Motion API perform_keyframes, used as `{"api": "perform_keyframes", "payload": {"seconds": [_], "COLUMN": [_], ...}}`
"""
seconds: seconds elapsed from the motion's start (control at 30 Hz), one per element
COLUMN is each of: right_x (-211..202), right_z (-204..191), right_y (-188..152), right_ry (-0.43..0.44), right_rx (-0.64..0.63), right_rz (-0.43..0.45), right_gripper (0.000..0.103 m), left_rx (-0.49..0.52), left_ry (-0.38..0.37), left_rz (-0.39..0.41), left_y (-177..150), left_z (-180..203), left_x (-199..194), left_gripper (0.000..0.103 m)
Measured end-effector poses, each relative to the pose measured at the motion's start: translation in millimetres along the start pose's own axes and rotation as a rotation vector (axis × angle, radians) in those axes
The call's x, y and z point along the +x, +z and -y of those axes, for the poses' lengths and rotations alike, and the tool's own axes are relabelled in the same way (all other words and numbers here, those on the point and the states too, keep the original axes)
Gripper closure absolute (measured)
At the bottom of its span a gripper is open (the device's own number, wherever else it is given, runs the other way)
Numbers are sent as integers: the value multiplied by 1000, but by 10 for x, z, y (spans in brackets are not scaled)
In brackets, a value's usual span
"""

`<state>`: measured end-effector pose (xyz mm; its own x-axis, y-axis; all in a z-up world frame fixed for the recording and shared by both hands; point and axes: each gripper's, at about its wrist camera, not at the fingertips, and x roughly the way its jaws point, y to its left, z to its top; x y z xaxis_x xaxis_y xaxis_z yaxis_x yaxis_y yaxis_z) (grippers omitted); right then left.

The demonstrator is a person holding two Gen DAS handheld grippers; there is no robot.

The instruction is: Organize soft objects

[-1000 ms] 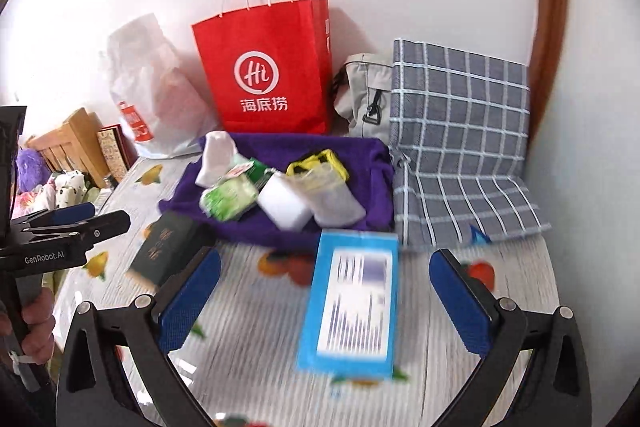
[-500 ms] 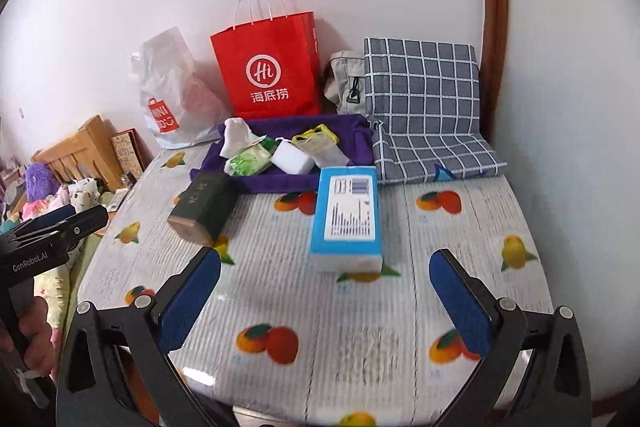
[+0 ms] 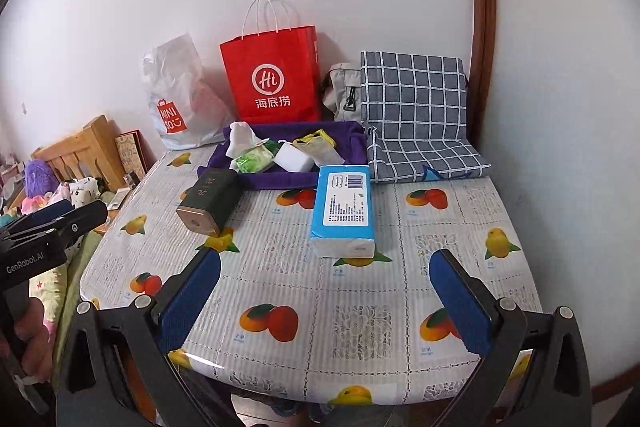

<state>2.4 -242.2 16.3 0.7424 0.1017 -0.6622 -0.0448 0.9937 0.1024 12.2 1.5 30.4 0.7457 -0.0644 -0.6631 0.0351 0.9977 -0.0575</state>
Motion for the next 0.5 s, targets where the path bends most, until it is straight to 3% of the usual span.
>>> {"api": "perform_keyframes", "payload": {"seconds": [0.5], "right_x": [-68], "right_z": [-4], "right_y": [-23], "right_ry": [2], "right_rx": [10], "right_rz": [10], "right_gripper": [0], "left_rx": [4], "left_ry": [-4], "left_rz": [11], "left_y": [-34], "left_z": [25], "left_x": [-71], "left_gripper": [10]}}
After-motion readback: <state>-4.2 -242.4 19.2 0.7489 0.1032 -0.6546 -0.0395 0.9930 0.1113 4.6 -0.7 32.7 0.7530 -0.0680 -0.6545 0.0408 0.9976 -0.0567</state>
